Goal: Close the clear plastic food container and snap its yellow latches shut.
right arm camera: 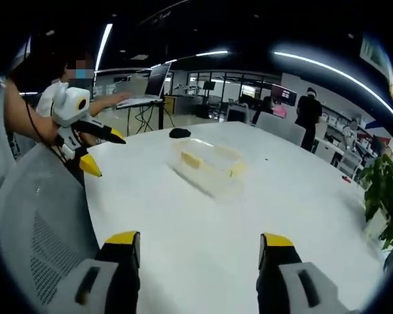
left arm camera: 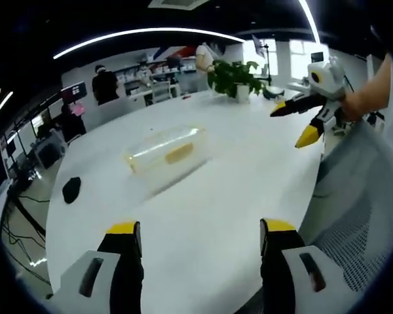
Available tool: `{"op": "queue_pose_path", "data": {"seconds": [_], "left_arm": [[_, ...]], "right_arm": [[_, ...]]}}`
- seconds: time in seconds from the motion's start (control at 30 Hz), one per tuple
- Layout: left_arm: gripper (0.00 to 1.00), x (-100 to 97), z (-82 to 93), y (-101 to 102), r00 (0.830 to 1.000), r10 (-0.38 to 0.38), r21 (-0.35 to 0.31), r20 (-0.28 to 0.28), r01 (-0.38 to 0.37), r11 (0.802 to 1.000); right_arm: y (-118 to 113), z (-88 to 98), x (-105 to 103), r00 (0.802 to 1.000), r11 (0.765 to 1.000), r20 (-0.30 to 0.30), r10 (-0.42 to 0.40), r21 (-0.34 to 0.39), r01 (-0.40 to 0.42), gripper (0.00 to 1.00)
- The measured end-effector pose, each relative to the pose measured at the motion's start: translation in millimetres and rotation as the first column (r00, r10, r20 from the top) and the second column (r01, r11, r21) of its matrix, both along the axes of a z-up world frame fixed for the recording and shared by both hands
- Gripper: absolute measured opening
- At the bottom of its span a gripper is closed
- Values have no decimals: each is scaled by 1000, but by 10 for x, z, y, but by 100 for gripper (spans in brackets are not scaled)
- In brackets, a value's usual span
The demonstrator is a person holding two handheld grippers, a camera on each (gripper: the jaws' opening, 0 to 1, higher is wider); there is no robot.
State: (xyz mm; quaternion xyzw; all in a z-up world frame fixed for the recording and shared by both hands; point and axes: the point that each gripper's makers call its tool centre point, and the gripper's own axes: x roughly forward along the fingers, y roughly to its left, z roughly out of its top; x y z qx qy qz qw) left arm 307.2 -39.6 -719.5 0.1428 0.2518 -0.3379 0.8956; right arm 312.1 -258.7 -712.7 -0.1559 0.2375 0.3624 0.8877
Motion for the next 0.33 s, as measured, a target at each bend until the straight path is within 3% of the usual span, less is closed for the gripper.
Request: {"op": "queue_pose_path", "data": {"seconds": [0.33], "left_arm": [[72, 4, -6, 26, 1000, 17, 9, 2, -17, 1000]], "right_arm": [[30, 26, -5, 1000, 1000, 12, 12, 11, -12, 74]]}}
